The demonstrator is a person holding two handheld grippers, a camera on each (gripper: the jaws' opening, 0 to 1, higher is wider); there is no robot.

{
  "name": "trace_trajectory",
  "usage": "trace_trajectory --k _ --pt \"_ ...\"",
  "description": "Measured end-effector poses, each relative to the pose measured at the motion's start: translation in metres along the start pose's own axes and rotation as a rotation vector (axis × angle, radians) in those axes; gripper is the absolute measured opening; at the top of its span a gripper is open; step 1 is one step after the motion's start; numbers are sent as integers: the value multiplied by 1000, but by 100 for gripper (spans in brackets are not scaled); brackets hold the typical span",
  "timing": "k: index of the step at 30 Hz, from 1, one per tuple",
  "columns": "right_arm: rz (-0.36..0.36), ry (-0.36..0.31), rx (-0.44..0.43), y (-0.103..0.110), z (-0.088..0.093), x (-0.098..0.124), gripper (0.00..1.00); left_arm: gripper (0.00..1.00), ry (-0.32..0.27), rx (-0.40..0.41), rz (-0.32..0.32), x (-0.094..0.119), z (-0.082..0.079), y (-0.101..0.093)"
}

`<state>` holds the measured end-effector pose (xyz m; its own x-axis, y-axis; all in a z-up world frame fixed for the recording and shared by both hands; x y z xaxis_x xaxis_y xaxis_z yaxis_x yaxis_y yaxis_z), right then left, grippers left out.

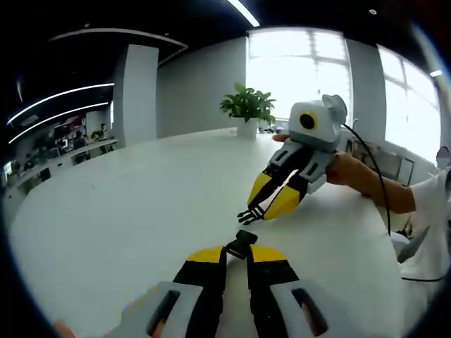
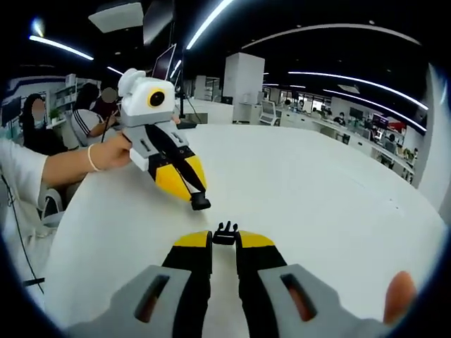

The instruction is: Snap the two parts of the plastic buckle together until the buckle closes and remains connected.

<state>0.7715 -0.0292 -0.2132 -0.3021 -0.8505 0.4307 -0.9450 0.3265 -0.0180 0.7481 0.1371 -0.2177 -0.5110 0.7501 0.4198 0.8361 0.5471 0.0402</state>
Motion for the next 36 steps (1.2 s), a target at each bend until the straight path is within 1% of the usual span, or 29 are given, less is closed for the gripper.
trace_trajectory --k 3,8,10,15,22,26,36 --pt "-19 -6 3 2 0 -2 13 11 -5 11 12 -2 1 3" --pt "-19 24 27 4 3 -6 13 11 -4 10 13 -2 2 2" --pt "-25 23 27 5 3 -6 13 11 -6 14 19 -3 2 2" --pt "-38 16 24 7 2 -7 13 11 15 -1 25 -5 4 1" --pt "-55 25 30 11 3 -10 13 11 15 4 32 -5 5 1" --pt "-53 25 33 12 3 -10 13 11 22 -6 40 -6 5 -1" --pt "-77 38 32 15 5 -12 13 11 38 -23 45 -8 6 -4"
Point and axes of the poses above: the point that each gripper's makers call its tool centre point, and the gripper's own axes: x roughly backward along the fingers, y roughly to its left, z roughly out of its underside, the point moved 7 cm from there along x, roughly backward along the fingers, and after that the axes turned 7 degrees about -x, right-handed, at the moved point
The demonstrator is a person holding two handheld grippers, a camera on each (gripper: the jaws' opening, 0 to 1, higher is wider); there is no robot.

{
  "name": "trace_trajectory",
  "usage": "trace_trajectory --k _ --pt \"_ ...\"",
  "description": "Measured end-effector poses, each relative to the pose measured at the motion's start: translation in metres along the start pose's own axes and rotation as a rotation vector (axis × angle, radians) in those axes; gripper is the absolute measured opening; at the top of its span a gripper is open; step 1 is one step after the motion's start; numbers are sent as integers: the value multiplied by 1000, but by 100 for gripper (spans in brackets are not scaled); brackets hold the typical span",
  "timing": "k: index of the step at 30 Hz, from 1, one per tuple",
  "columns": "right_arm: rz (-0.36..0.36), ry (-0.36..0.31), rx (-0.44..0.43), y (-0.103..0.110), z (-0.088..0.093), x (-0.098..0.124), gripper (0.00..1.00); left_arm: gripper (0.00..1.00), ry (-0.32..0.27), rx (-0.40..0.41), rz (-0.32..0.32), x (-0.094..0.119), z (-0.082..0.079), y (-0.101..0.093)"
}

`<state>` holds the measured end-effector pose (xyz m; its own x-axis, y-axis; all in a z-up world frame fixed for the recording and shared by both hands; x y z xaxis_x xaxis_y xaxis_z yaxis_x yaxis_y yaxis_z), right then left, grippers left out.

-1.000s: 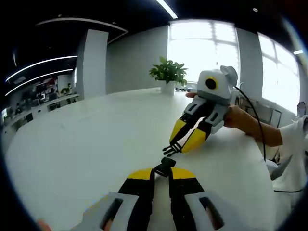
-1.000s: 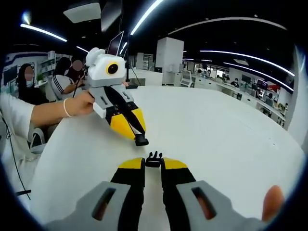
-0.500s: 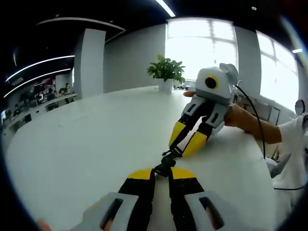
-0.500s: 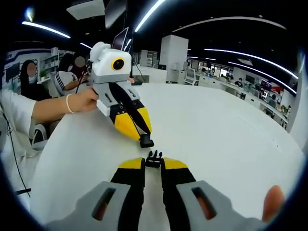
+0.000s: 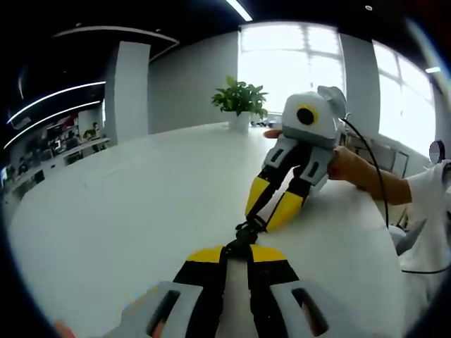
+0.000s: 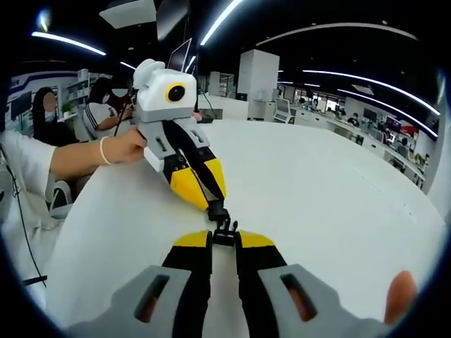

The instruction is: Snap the two parts of the plastic buckle together until the buckle closes and remains connected.

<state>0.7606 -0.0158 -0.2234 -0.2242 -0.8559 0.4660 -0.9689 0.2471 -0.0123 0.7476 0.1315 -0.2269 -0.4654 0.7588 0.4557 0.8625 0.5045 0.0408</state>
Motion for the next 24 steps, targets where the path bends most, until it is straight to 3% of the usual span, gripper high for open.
trace_trajectory --k 24 --pt "-51 3 3 6 -2 -2 13 11 -1 -41 47 -3 -2 -11"
Point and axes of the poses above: the point that each gripper's makers call its tool centre point, and the gripper's own axes: x roughly backward along the fingers, y roughly to its left, z roughly out of its underside, the point moved 7 cm from there along x, roughly backward along the fingers, and after that the axes turned 7 degrees about -x, right-handed, at the moved point
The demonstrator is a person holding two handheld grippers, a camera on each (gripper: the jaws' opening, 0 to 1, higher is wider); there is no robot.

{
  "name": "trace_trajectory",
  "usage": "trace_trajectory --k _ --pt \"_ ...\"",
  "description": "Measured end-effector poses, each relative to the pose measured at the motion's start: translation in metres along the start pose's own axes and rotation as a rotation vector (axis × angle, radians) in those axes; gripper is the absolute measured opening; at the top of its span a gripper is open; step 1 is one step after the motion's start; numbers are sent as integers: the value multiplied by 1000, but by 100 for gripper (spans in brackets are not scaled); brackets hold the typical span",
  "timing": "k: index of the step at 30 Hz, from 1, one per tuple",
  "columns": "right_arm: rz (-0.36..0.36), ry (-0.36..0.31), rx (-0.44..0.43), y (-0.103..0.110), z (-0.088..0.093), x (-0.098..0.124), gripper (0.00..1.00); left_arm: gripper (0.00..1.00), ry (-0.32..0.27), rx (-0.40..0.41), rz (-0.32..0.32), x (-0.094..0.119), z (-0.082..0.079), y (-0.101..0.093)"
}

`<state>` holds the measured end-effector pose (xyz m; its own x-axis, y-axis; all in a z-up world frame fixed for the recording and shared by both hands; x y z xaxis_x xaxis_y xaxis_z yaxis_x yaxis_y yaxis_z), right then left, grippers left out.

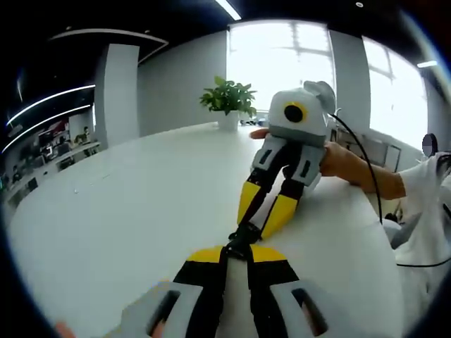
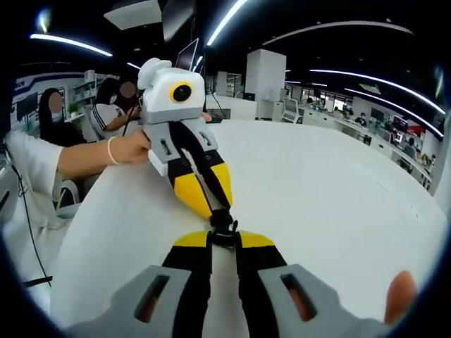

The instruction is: Snap the two parts of the plastic buckle together until the buckle closes and remains connected.

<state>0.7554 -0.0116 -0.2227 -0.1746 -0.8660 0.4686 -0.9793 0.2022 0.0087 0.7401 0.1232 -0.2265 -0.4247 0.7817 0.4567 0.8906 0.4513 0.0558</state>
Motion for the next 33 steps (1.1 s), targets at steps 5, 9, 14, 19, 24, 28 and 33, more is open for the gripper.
trace_trajectory --k 5,9,14,19,24,28,33 --pt "1 2 -2 0 0 0 13 11 3 -1 -4 1 0 0" --pt "4 3 -5 0 0 1 13 11 6 13 -17 3 1 2" --pt "8 8 -1 2 -1 1 13 11 7 22 -21 4 2 4" --pt "24 4 -11 0 0 4 13 11 10 20 -24 4 2 5" --pt "30 -12 -35 -3 0 6 13 11 11 29 -32 5 2 6" --pt "19 -21 -42 -3 -1 6 13 11 14 25 -37 5 2 7" --pt "14 -26 -42 -2 -1 6 13 11 12 25 -35 5 2 7"
Point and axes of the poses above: the point that each gripper's makers call its tool centre point, and the gripper's own axes: x roughly backward along the fingers, y roughly to its left, z roughly out of its underside, the point moved 7 cm from there along x, roughly backward along the fingers, and after that the axes turned 7 degrees about -x, right-handed, at the moved point
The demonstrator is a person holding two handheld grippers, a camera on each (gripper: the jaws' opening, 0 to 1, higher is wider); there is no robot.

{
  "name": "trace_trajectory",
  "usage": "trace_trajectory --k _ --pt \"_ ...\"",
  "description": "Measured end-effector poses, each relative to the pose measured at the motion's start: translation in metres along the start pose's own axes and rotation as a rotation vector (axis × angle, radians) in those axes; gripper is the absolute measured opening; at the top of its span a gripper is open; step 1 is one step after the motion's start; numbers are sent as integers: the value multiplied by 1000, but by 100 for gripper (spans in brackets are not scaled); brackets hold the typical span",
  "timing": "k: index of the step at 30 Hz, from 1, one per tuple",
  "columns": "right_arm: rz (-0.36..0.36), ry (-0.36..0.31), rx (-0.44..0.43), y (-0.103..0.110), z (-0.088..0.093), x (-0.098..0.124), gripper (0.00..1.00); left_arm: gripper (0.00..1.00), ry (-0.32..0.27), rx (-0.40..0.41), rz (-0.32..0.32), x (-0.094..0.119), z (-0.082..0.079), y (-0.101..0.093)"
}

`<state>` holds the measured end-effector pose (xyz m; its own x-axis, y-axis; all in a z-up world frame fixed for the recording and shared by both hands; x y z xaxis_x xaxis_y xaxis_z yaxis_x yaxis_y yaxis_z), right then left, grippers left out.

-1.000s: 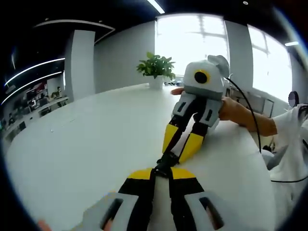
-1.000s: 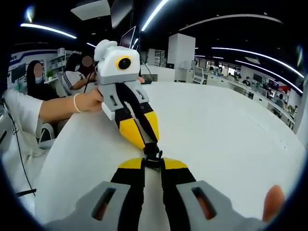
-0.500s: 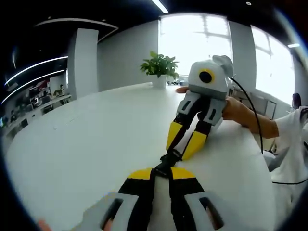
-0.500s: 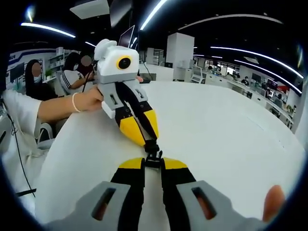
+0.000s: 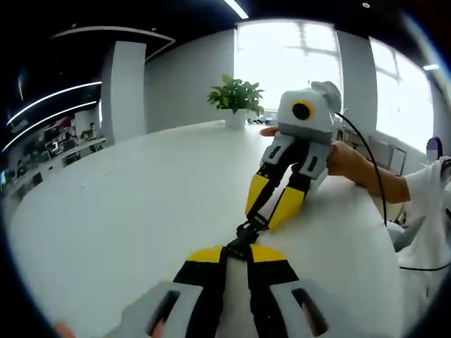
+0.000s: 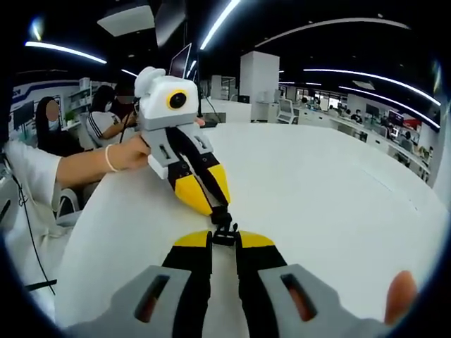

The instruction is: Snap the two parts of the plastic buckle together until the buckle closes and remains connected.

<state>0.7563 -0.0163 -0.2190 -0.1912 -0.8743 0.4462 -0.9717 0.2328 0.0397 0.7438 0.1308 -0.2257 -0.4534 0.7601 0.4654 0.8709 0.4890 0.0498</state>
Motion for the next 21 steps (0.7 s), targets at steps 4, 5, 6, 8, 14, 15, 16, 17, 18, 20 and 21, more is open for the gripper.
trace_trajectory --k 4,5,6,8,14,15,16,17,18,20,21 --pt "0 -7 -2 0 -1 1 13 11 0 2 0 0 0 0" --pt "-1 -9 -4 0 -1 1 13 11 -1 2 0 0 0 0" --pt "-1 -11 -6 0 -1 1 13 11 -1 3 1 0 0 0" --pt "-2 -10 -7 0 0 1 13 11 -1 1 2 0 0 0" --pt "5 -9 -9 -1 0 1 13 11 -1 2 4 0 0 0" --pt "5 -10 -9 -1 0 1 13 11 -1 2 4 0 0 0" --pt "6 -12 -11 0 0 1 13 11 -1 2 4 0 0 0" --pt "6 -13 -11 0 0 2 13 11 -1 2 4 0 0 -1" --pt "6 -13 -11 0 0 2 13 11 -2 3 5 0 0 -1" --pt "7 -13 -12 0 0 2 13 11 -1 5 6 0 0 0" --pt "9 -13 -12 0 0 2 13 11 -1 6 6 0 0 0"
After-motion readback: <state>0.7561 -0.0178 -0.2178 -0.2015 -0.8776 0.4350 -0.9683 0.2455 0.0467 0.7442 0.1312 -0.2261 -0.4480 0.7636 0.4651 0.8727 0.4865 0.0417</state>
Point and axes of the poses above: the point that each gripper's makers call its tool centre point, and the gripper's own axes: x roughly backward along the fingers, y roughly to its left, z roughly out of its underside, the point moved 7 cm from there along x, roughly backward along the fingers, and after that the axes turned 7 degrees about -x, right-handed, at the moved point
